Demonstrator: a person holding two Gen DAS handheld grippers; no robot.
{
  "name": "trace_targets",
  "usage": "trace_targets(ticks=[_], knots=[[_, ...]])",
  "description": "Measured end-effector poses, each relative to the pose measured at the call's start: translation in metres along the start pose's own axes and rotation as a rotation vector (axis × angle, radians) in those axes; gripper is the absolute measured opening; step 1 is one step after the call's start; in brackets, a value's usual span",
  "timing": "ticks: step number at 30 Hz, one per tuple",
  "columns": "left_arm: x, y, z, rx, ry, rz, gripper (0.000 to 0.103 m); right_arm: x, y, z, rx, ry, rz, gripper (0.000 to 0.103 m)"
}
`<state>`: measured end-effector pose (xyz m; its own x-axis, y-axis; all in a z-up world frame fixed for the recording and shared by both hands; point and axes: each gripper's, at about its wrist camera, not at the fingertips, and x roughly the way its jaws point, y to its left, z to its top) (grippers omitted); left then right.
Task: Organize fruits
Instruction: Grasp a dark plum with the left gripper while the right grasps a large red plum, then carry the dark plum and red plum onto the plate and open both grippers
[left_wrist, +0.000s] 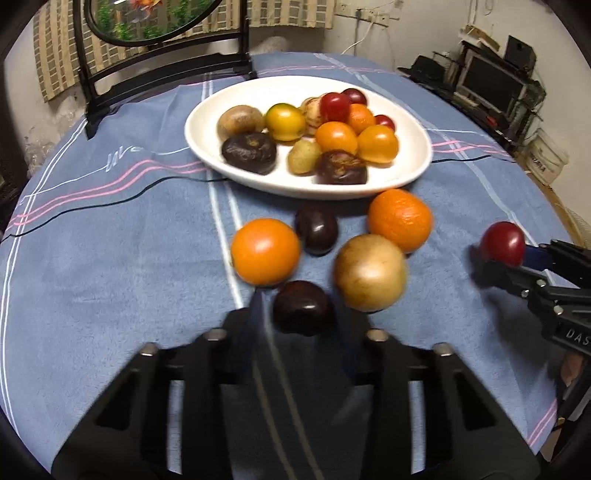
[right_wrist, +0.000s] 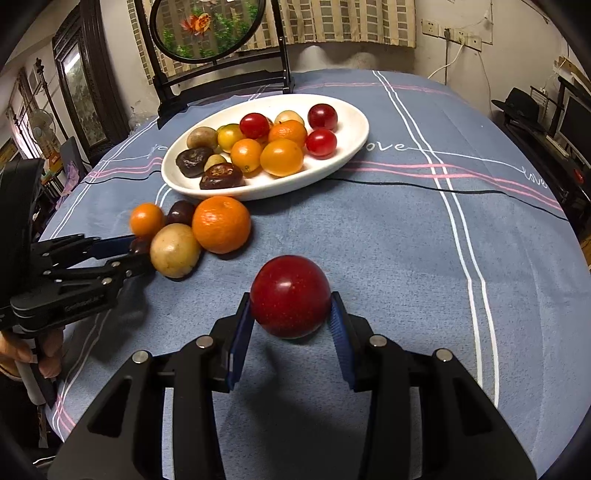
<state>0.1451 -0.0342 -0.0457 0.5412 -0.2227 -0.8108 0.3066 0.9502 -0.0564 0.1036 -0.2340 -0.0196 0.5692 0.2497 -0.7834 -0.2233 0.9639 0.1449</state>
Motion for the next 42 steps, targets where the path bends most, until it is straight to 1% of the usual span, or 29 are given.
trace_targets(ticks=[5, 11, 16, 22, 27, 31, 34, 39, 40, 42], knots=[[-0.009, 0.0, -0.006, -0.003, -0.008, -0.001, 0.032, -0.007, 0.001, 0.001, -0.005, -0.014, 0.003, 0.042], [-0.033, 0.007, -0.008, -0.001, -0.05, 0.009, 0.032, -0.011, 0.002, 0.003, -0.004, -0.027, 0.008, 0.042], [-0.049, 0.01, 0.002, -0.001, -0.092, 0.025, 0.032, -0.017, 0.007, 0.008, -0.023, -0.048, 0.011, 0.042], [-0.056, 0.007, 0.02, 0.013, -0.122, 0.032, 0.032, -0.025, 0.014, 0.025, -0.055, -0.087, 0.005, 0.042], [-0.057, 0.007, 0.043, 0.007, -0.148, 0.011, 0.032, -0.028, 0.017, 0.052, -0.08, -0.137, 0.002, 0.042], [-0.05, 0.007, 0.076, -0.014, -0.161, -0.013, 0.032, -0.022, 0.02, 0.076, -0.092, -0.168, -0.002, 0.042], [-0.038, 0.009, 0.098, -0.037, -0.169, 0.004, 0.032, -0.01, 0.021, 0.097, -0.081, -0.181, 0.003, 0.042], [-0.013, 0.012, 0.116, -0.081, -0.155, -0.013, 0.032, 0.02, 0.015, 0.129, -0.025, -0.159, 0.037, 0.042], [-0.009, 0.011, 0.118, -0.082, -0.149, -0.013, 0.032, 0.026, 0.014, 0.134, -0.017, -0.154, 0.033, 0.042], [0.001, 0.01, 0.122, -0.088, -0.136, -0.011, 0.032, 0.042, 0.011, 0.144, -0.004, -0.144, -0.002, 0.042]])
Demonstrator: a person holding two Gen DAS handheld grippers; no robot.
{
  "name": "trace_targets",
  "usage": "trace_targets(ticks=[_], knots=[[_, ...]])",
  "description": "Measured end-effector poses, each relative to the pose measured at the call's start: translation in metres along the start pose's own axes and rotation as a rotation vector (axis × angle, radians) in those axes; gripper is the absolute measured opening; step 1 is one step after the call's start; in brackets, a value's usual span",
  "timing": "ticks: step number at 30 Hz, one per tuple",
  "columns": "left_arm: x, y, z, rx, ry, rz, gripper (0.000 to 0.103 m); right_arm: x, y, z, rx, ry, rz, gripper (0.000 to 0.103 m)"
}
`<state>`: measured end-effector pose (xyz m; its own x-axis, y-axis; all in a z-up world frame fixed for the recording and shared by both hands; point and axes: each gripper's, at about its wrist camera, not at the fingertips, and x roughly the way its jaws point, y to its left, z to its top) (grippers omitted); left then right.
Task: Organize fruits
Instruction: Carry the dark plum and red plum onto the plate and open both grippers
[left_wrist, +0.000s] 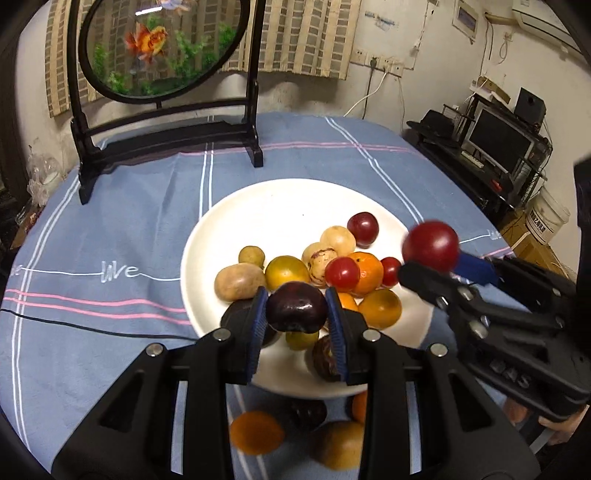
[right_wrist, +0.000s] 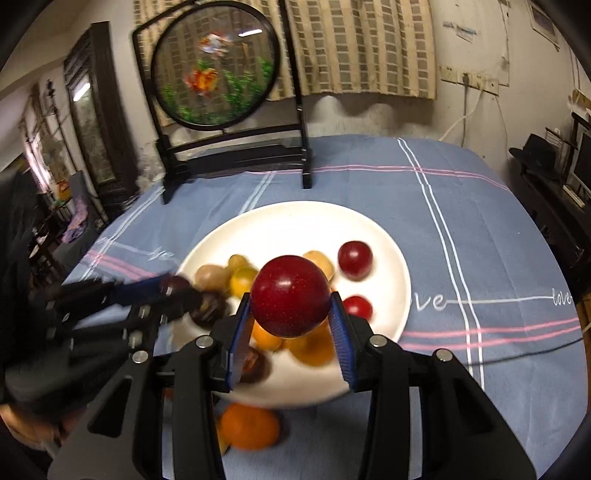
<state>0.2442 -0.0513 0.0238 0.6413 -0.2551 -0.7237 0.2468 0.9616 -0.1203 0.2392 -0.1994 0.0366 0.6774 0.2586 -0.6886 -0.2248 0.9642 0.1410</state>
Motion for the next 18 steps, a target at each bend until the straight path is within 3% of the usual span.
trace_targets(ticks=[8, 11, 12, 13, 14, 16, 18], knots=[[0.031, 0.001, 0.004, -0.011, 0.031, 0.029, 0.032, 0.042, -0.014, 0.01, 0.083, 0.068, -0.009, 0.042], [0.037, 0.004, 0.004, -0.022, 0.029, 0.039, 0.033, 0.048, -0.017, 0.016, 0.108, 0.074, 0.013, 0.048], [0.037, 0.003, 0.004, -0.019, 0.021, 0.044, 0.034, 0.05, -0.018, 0.018, 0.12, 0.077, 0.021, 0.055], [0.036, 0.002, 0.003, -0.008, 0.003, 0.052, 0.052, 0.05, -0.019, 0.02, 0.138, 0.079, 0.027, 0.061], [0.034, 0.001, 0.003, 0.001, -0.014, 0.07, 0.077, 0.049, -0.021, 0.02, 0.167, 0.078, 0.036, 0.064], [0.026, 0.0, 0.001, 0.014, -0.062, 0.117, 0.081, 0.045, -0.02, 0.018, 0.19, 0.061, 0.048, 0.067], [0.021, -0.001, 0.001, 0.023, -0.06, 0.113, 0.081, 0.04, -0.018, 0.015, 0.173, 0.049, 0.028, 0.067]])
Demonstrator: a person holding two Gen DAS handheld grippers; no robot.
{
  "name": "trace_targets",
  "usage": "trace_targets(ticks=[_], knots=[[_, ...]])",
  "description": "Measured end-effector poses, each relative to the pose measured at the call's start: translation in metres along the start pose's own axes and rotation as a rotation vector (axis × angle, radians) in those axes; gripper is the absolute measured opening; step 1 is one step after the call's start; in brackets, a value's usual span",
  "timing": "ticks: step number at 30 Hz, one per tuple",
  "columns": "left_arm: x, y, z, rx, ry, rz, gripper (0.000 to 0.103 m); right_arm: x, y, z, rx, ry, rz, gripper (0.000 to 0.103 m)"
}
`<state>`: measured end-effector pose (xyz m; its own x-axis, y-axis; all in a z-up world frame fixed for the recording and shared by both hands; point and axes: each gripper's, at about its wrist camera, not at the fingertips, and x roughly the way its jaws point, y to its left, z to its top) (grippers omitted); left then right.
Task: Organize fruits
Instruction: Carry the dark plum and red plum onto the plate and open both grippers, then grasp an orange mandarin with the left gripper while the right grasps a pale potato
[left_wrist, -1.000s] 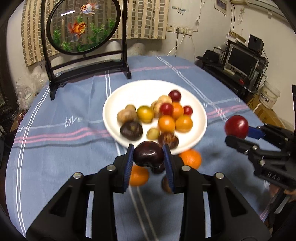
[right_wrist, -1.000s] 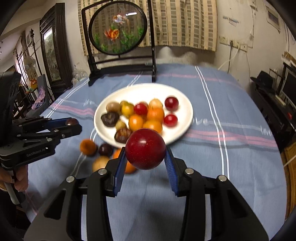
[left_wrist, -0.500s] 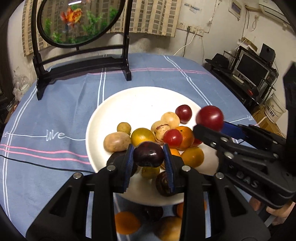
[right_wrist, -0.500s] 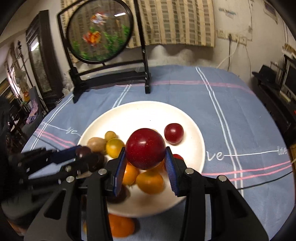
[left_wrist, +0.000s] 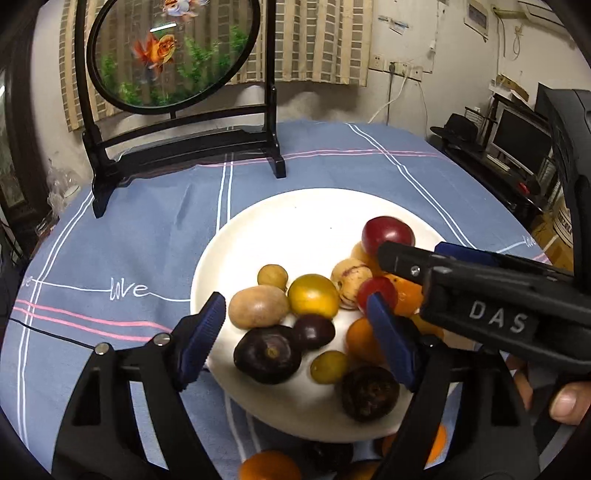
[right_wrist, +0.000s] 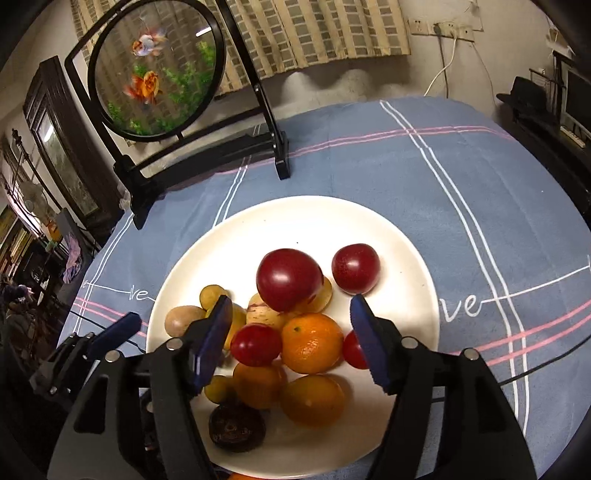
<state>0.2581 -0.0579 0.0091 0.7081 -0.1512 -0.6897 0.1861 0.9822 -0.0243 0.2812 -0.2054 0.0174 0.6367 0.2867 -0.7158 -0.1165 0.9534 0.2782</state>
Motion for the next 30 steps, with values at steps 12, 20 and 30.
trace_targets(ticks=[12, 20, 30], knots=[[-0.033, 0.029, -0.031, -0.117, 0.029, 0.002, 0.085, -0.054, -0.015, -0.036, 0.013, -0.049, -0.005, 0.069], [-0.06, 0.018, -0.064, -0.034, 0.034, 0.026, 0.089, -0.073, -0.011, -0.07, -0.017, -0.034, -0.022, 0.069], [-0.077, 0.028, -0.09, -0.024, 0.028, -0.017, 0.092, -0.083, -0.007, -0.107, -0.054, 0.01, -0.028, 0.069]])
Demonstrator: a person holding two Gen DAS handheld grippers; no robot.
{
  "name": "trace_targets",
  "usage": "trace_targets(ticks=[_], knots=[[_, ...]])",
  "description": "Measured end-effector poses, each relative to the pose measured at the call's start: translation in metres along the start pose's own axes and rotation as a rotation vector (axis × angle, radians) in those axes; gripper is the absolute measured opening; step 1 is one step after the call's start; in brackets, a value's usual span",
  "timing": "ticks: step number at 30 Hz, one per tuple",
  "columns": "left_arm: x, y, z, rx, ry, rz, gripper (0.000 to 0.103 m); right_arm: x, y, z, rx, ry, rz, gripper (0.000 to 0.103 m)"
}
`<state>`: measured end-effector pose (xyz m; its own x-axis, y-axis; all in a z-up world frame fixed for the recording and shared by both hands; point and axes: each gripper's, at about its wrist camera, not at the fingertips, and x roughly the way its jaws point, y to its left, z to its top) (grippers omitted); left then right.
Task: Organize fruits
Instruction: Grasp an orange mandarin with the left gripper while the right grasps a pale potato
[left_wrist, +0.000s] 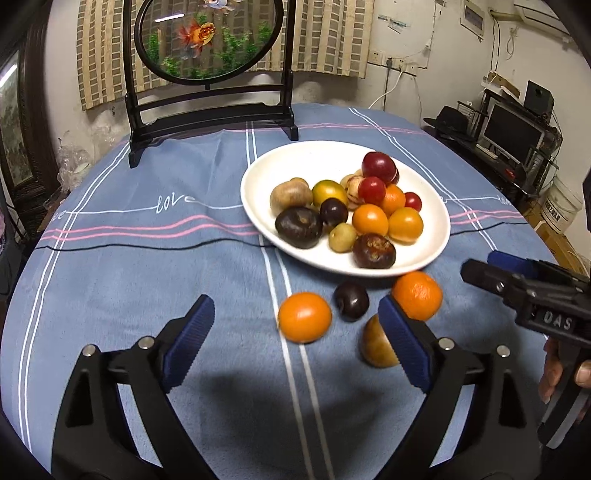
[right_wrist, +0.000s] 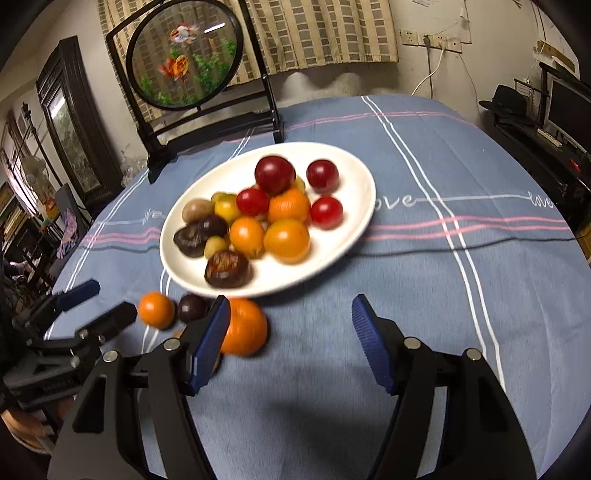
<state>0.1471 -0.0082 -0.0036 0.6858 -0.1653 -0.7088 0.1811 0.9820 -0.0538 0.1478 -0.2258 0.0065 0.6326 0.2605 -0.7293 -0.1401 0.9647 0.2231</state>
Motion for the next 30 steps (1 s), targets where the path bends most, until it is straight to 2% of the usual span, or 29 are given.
trace_targets(ticks=[3, 11, 16, 20, 30], knots=[[0.003, 0.006, -0.004, -0.006, 0.014, -0.005, 0.092, -0.003, -0.003, -0.012, 0.006, 0.027, 0.029, 0.069], [0.006, 0.009, -0.013, 0.004, 0.04, -0.019, 0.092, -0.006, -0.001, -0.027, 0.0, 0.052, 0.035, 0.069], [0.011, 0.005, -0.016, 0.024, 0.062, -0.015, 0.092, -0.004, 0.004, -0.03, -0.023, 0.059, 0.035, 0.069], [0.024, 0.004, -0.014, 0.037, 0.098, 0.032, 0.092, -0.002, 0.01, -0.03, -0.054, 0.065, 0.026, 0.069], [0.036, 0.001, -0.013, 0.064, 0.119, 0.034, 0.091, -0.002, 0.013, -0.029, -0.047, 0.074, 0.055, 0.069]])
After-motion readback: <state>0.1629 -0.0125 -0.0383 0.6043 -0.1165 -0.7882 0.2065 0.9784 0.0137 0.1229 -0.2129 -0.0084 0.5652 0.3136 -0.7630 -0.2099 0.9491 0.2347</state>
